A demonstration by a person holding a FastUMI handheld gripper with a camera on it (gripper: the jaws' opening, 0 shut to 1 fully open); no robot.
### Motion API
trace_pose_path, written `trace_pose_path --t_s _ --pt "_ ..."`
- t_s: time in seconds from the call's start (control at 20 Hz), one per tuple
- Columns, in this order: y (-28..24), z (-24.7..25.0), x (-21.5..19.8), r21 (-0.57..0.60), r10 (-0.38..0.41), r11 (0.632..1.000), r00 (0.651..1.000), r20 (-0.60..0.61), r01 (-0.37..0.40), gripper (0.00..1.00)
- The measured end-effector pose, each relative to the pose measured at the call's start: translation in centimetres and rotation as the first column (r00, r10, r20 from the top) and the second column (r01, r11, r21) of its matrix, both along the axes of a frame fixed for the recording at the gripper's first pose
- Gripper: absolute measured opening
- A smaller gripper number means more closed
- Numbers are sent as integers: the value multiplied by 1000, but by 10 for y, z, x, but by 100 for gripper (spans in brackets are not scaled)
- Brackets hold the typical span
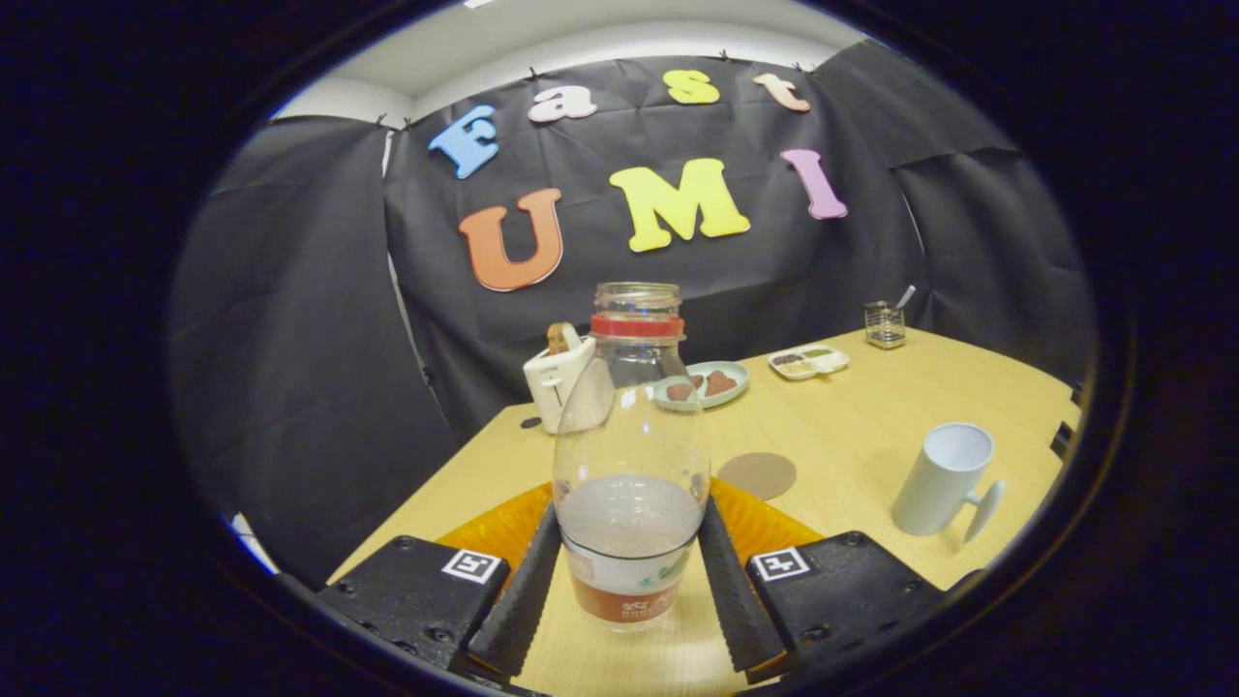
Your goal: Take the bottle from table, then pour the juice into the cup, finally place the bottle on the coaster
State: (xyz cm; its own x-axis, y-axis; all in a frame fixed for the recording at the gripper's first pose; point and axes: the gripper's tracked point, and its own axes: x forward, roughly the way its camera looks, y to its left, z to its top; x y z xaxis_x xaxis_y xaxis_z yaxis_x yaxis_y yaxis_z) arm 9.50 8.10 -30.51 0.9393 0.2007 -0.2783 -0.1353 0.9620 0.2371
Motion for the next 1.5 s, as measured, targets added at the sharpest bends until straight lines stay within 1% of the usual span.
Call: trace_pose_path --t_s 0.1,0.2,0.3,0.4,0.5,0.6,0.65,0.8,0.95,1.1,1.3,1.4,1.5 --pt "2 12 -3 117 -3 993 1000 -11 4 79" --pt "2 20 -3 227 -15 974 999 -29 21 79" --pt "-6 29 -3 300 -37 953 999 -39 47 78" --pt "-16 35 -2 364 -63 928 997 -51 77 78" --pt "-24 33 1 436 -81 893 993 -83 110 78" --pt "-31 35 2 524 -90 841 990 -110 135 77" --pt "-35 39 3 581 -95 800 988 -123 149 77" --pt "-44 46 9 700 -95 694 985 -147 171 77" --pt "-52 49 10 763 -91 619 982 -165 186 77" --pt "-61 62 13 829 -73 531 984 -163 176 77" --pt "-74 69 15 888 -63 421 983 -173 184 77" --pt "-81 69 19 907 -58 377 982 -182 190 77" --pt "-89 70 24 912 -62 358 980 -187 197 77"
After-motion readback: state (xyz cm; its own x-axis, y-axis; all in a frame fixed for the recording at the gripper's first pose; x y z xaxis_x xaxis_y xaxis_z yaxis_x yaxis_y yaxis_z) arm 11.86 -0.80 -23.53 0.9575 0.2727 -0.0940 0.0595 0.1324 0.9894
